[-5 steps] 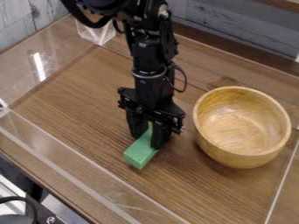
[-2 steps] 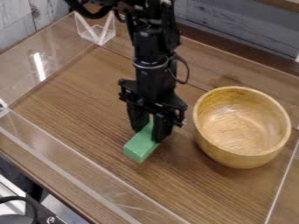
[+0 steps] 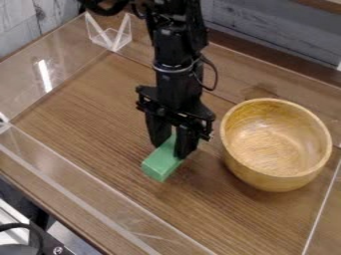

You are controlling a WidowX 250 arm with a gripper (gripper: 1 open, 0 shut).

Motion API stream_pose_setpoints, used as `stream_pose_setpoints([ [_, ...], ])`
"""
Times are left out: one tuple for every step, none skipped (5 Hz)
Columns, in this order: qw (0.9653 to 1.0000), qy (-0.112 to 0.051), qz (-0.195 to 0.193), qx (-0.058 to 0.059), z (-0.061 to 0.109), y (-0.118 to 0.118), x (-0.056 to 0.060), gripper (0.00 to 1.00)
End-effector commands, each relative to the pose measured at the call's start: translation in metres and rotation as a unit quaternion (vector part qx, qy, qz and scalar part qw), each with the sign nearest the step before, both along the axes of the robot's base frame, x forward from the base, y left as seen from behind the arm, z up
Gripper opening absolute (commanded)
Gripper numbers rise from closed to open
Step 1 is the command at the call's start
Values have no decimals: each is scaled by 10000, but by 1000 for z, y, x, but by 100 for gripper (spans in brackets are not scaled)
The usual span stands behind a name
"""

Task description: Put the green block in the brown bowl

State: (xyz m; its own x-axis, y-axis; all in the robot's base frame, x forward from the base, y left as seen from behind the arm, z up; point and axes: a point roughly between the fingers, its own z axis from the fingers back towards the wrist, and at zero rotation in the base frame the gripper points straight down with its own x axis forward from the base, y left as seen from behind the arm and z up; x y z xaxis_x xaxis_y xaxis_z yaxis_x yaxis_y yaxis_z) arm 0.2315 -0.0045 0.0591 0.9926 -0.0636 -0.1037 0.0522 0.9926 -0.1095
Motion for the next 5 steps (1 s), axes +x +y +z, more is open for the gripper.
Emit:
stream_pose_setpoints([
  [9992,-405,-59,23,21,-2,11,0],
  [9991,-419,-83,17,24,-3,12,0],
  [9990,-436,-109,11,26,-4,12,0],
  [9989,-451,-136,6,28,-5,12,0],
  [9988,-465,-163,0,30,-6,12,0],
])
